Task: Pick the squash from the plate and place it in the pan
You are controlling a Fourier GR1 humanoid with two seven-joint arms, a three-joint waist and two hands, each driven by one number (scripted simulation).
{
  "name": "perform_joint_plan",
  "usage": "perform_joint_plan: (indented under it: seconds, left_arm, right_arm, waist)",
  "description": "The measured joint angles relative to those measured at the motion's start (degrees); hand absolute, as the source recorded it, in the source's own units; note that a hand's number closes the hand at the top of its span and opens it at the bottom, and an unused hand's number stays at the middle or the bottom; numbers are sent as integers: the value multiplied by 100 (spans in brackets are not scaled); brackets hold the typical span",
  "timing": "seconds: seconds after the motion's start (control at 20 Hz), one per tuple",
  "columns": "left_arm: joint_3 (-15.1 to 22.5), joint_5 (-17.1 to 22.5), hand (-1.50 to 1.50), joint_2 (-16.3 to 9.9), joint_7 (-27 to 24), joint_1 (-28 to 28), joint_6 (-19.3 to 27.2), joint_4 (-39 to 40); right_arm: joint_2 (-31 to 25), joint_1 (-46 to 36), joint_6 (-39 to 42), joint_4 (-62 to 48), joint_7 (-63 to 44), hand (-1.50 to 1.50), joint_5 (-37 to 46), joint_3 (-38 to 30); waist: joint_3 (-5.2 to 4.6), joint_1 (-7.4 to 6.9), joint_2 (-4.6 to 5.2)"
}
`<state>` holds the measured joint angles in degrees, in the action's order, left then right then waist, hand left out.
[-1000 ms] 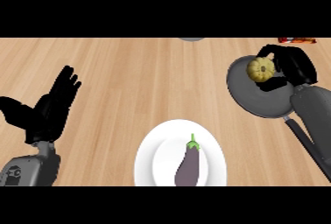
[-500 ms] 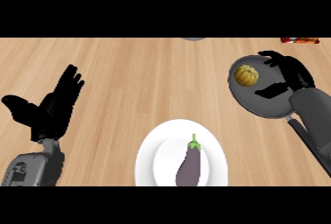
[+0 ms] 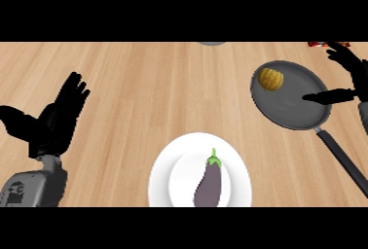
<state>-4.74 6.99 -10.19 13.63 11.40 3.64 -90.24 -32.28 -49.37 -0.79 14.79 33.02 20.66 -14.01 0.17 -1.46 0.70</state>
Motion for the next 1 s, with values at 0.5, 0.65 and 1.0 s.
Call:
perform_joint_plan:
  seconds: [0.5,0.65,1.0]
  left_arm:
    - [-4,-23,0,45,-56,-61,1,11]
    - [-10,-36,0,45,7,-7,27,10]
    - [-31,-41,0,19,8,-28,-17,-27]
  right_arm:
    - [-1236,609,2417,-421,816,-150,-1000,-917]
    - [-1501,842,2748,-391,839,-150,-1051,-935]
    - [-1650,1364,2738,-246,1044,-150,-1128,-950]
  waist:
    - [3,50,-2]
    - [5,43,-3]
    - [5,29,-9]
